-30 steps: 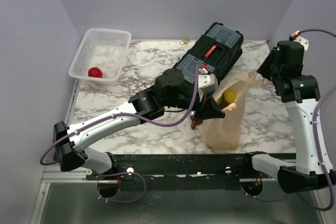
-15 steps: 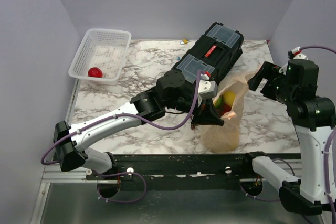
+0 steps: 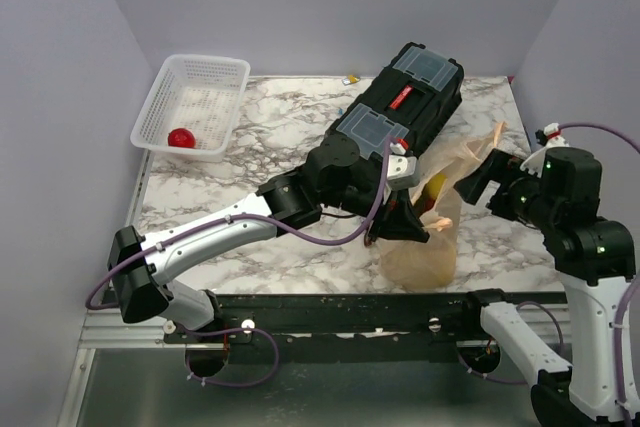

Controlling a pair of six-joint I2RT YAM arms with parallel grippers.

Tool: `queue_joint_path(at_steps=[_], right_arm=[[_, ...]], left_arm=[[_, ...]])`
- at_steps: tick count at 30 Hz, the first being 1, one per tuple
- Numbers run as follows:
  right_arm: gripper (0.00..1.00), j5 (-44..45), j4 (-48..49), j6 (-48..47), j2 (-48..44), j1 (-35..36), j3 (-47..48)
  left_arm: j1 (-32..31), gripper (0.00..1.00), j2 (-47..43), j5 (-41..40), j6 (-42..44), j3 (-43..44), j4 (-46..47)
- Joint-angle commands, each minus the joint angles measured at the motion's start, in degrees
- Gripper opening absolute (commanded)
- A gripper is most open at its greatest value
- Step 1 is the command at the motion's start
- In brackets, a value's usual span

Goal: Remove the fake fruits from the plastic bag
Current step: Adjust the plastic bag at the center of the board.

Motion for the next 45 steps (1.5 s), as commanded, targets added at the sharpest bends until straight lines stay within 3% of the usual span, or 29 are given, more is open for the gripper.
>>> queue_joint_path(at_steps=[1,9,12,14,16,17,19,23,29,31,40,42,45], right_arm=[[0.93,-5.4,7.0,1.1,-1.8,0.2,-8.2],[0.88,-1.9,20.1,4.5,-1.5,0.1,-19.5],[0.82,-1.3,23.3,5.3,-1.3,0.2,-21.1],[0.7,-0.5,23.6,5.3,-1.2,0.2,-21.1],[0.46,0.5,23.4,4.7,-1.5,0.2,-21.1],[0.33,1.4,22.9,4.6,-1.8,0.1,-21.3],[0.03,2.9,21.9,4.3,-2.4,0.2,-21.3],[0.01,3.3,20.5,2.6,-4.4,0.2,-20.7],[0.01,3.8,16.1,1.4,-5.4,0.2,-16.8],[0.01,4.0,14.9,1.1,-5.8,0.2,-15.9],[0.01,4.0,13.0,1.0,-5.9,0.2,-12.3],[0.01,3.8,12.9,0.9,-5.8,0.2,-11.9],[0.01,4.0,12.4,0.4,-5.7,0.2,-11.2]], left_arm=[[-0.1,0.0,0.6,2.3,-1.0,1.6,1.2],[-0.6,0.0,0.5,4.7,-2.0,2.6,0.4],[-0.6,0.0,0.1,4.3,-1.2,2.6,-0.9],[-0.6,0.0,-0.1,3.7,-0.2,3.1,-2.9],[-0.6,0.0,-0.3,2.8,0.8,3.5,-4.9],[-0.6,0.04,-0.5,1.9,1.2,3.7,-5.8],[-1.0,0.2,-0.5,-1.0,2.6,4.8,-9.2],[-4.8,0.47,-0.1,-11.1,8.7,9.7,-17.3],[-8.8,0.81,0.0,-27.0,11.8,13.3,-18.8],[-9.3,0.84,0.9,-30.8,12.4,15.3,-19.5],[-11.2,0.78,7.0,-37.0,14.7,22.6,-24.2],[-11.4,0.7,7.2,-36.7,14.5,22.7,-24.2],[-11.7,0.37,7.2,-35.5,14.4,22.6,-24.8]])
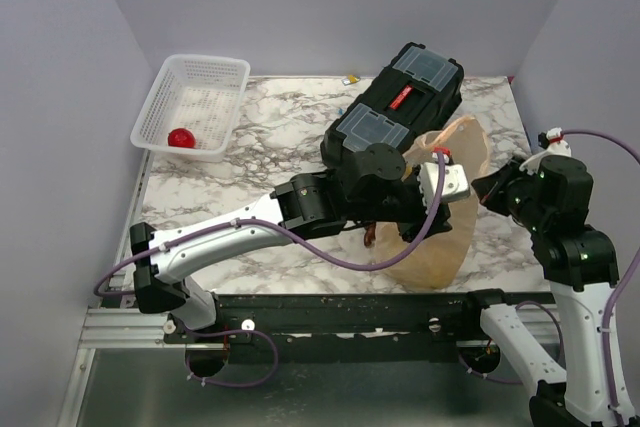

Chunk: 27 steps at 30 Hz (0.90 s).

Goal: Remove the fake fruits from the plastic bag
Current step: Adjust the plastic bag at the center of the board.

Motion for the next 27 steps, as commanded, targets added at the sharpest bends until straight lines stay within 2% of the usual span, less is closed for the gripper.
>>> queue_joint_path(at_steps=[1,3,4,9,13,18,27], right_arm=[[0.01,1.0,-1.4,-1.5,-0.1,0.2,2.5],[0.01,2.6,-1.6,-1.9,-0.5,0.2,2.6],[0.01,4.1,-1.8,-1.8,-0.7,0.2,2.6],[0.01,10.1,-0.9,-0.1,-2.9,0.1,0.7],[0.01,10.4,1.7,0.6,-5.1,0.1,-1.3],[0.01,9.3,2.6,1.6,-6.8,0.2,-2.6],[0.01,6.3,-6.1,1.4,-7.9,0.2,-1.6]], left_arm=[[-0.9,0.23,-0.1,-0.9,0.6,0.8,-2.3],[-1.3,0.02,-0.6,0.2,0.5,-0.3,-2.3],[-1.6,0.0,-1.2,0.8,0.3,-1.4,-2.1],[-3.6,0.0,-6.6,8.9,0.4,-12.6,2.5],[-5.2,0.0,-10.2,12.6,0.1,-23.0,5.8],[-6.4,0.0,-9.0,16.2,-5.8,-29.7,8.5],[-8.7,0.0,-10.3,15.0,-8.4,-38.6,12.4]])
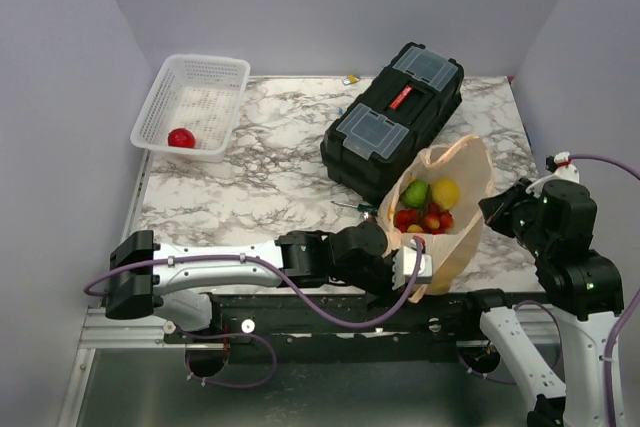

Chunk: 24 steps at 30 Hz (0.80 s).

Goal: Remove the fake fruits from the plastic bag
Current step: Adjust the plastic bag at the center of the board.

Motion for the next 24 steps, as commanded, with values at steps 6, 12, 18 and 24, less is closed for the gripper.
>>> queue_joint_path(at_steps=[6,12,18,24], right_arm=[[0.01,0.6,-5.2,-1.5,0.1,-0.2,0.7],[0.01,-0.7,-5.1,-1.1,0.7,-0.2,2.0],[0.01,-3.2,-3.5,-0.3,1.5,-0.1,1.7],[0.01,-5.9,-3.9,-1.3,2.1,-0.1,0.2]], left_arm=[[2.6,0.0,1.0,1.0,0.8,-5.2,-6.3],[7.8,0.0,5.2,0.7,-0.4,-10.0,-1.6],[6.9,0.0,9.1,3.9,-5.5,-13.4,5.9],[6.4,0.42,-2.0,2.3,-5.4,-12.9,1.3]])
